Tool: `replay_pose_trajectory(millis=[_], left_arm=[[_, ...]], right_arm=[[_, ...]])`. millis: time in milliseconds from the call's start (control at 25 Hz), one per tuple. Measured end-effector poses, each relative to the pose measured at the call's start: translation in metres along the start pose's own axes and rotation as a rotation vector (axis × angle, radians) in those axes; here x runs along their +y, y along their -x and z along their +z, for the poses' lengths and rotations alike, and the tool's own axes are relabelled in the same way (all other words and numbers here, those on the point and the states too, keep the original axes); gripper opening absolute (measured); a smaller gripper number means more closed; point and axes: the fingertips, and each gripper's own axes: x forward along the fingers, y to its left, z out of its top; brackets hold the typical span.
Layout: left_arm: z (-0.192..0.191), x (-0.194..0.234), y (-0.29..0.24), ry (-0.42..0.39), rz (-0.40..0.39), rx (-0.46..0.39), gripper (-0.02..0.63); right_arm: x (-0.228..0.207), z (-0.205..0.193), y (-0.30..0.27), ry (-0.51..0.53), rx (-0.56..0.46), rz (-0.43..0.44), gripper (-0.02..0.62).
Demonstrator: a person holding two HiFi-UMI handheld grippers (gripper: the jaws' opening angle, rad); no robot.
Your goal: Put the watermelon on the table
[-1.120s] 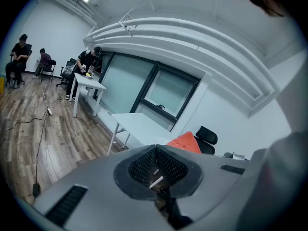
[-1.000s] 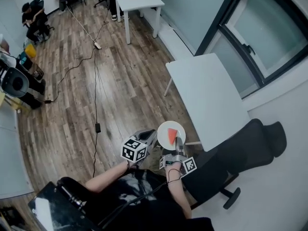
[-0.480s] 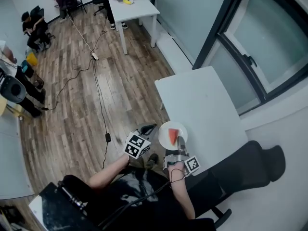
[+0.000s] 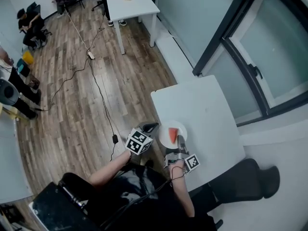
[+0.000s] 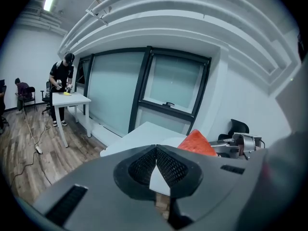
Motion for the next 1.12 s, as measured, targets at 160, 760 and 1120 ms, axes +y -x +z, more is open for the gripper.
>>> replay_pose_trajectory(millis=[160, 760, 1120], left_arm=[[0.021, 0.043, -0.044, -0.02, -0.047, 0.022, 0.005], [0.042, 0.145, -0.195, -0.055, -0.118, 0.144, 0.005], [0.02, 0.181, -0.215, 0.008, -0.036, 0.24, 0.005]], right_arm=[[-0.001, 0.015, -0.068, 0.017, -0.035, -0.029, 0.029], [-0.101, 0.108, -0.25, 0.117, -0.091, -0.23, 0.029], [-0.129, 0.152, -0.335, 0.181, -0.058, -0.309, 0.029]])
